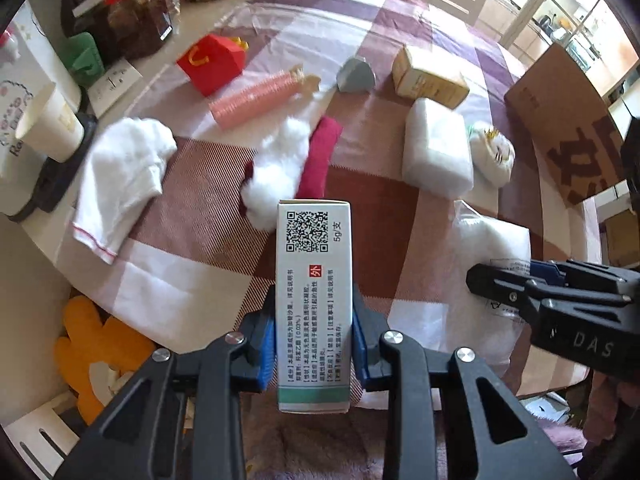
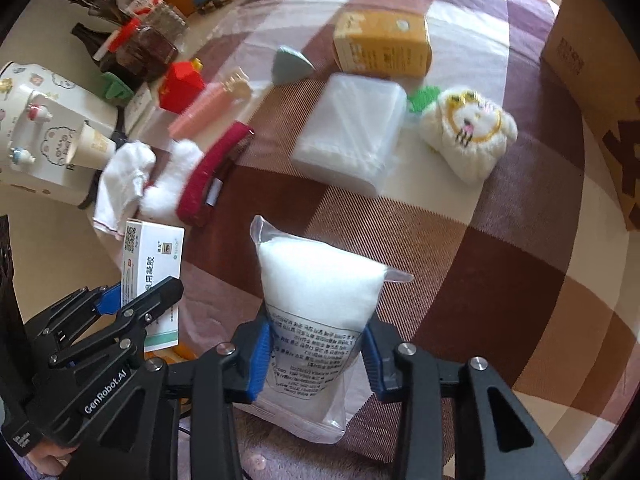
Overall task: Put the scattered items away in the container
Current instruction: 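Carry the medicine box and cotton bag with both tools toward the cardboard box, then lower both held items into the cardboard box and open both tools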
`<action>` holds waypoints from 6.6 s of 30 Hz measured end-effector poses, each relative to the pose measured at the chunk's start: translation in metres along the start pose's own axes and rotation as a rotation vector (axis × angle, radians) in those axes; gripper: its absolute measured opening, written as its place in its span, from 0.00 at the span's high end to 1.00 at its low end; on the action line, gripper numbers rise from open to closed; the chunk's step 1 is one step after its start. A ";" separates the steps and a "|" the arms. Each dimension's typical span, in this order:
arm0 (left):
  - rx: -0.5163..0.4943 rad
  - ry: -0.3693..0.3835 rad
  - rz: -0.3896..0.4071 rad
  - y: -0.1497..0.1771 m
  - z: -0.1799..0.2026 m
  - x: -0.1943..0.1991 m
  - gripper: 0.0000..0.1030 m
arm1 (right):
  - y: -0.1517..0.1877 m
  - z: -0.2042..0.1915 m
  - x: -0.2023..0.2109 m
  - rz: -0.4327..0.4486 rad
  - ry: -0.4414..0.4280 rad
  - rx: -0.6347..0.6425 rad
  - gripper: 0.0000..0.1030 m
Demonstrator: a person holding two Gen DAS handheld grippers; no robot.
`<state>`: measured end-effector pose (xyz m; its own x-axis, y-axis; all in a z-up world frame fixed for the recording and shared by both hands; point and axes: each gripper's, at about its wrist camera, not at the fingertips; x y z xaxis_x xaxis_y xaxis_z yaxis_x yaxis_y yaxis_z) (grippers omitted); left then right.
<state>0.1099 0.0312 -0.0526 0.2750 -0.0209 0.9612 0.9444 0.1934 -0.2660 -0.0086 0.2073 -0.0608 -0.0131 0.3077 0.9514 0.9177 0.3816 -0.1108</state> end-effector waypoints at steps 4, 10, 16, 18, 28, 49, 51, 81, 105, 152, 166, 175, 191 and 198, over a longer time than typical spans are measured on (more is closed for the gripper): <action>0.007 -0.042 0.009 -0.035 0.006 0.002 0.70 | -0.004 -0.014 0.016 0.038 -0.010 0.030 0.62; -0.010 -0.076 0.035 -0.048 0.011 0.014 0.70 | -0.009 -0.023 0.039 0.089 -0.022 0.037 0.62; -0.047 -0.078 0.050 -0.059 0.028 0.022 0.70 | -0.012 -0.018 0.056 0.136 -0.021 0.018 0.62; -0.066 -0.075 0.054 -0.063 0.035 0.024 0.70 | -0.011 -0.013 0.063 0.153 -0.016 0.003 0.62; -0.198 -0.036 0.076 -0.090 0.080 0.027 0.70 | -0.006 0.023 0.089 0.232 0.018 -0.123 0.62; -0.539 0.100 0.064 -0.141 0.157 0.018 0.70 | 0.007 0.075 0.123 0.360 0.127 -0.450 0.62; -0.571 0.114 0.059 -0.142 0.160 0.017 0.70 | 0.010 0.076 0.125 0.368 0.140 -0.484 0.62; -0.820 0.188 0.006 -0.155 0.232 0.005 0.70 | 0.021 0.114 0.145 0.400 0.262 -0.633 0.62; -0.796 0.155 -0.002 -0.193 0.302 0.001 0.70 | -0.021 0.183 0.168 0.406 0.207 -0.551 0.62; -0.773 0.350 -0.068 -0.366 0.423 -0.060 0.70 | -0.159 0.294 0.186 0.503 0.253 -0.605 0.62; -0.900 0.288 -0.117 -0.329 0.424 -0.099 0.70 | -0.151 0.310 0.146 0.397 0.222 -0.594 0.62; -0.924 0.182 -0.116 -0.320 0.425 -0.117 0.70 | -0.158 0.312 0.129 0.334 0.241 -0.567 0.62; -0.898 0.172 -0.109 -0.311 0.414 -0.119 0.55 | -0.159 0.316 0.125 0.308 0.233 -0.626 0.58; -0.889 0.176 -0.102 -0.307 0.407 -0.115 0.45 | -0.153 0.324 0.124 0.307 0.206 -0.657 0.56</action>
<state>-0.2850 0.3736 -0.0516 0.1369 -0.1598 0.9776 0.7364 -0.6437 -0.2083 -0.2791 0.4697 -0.0189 0.2965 0.1226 0.9471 0.9170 -0.3137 -0.2465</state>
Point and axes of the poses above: each gripper's, at about its wrist camera, not at the fingertips, and x roughly against the way its jaws point, z to its right, y to its underside, and after that the axes turned 6 degrees about -x, right-handed
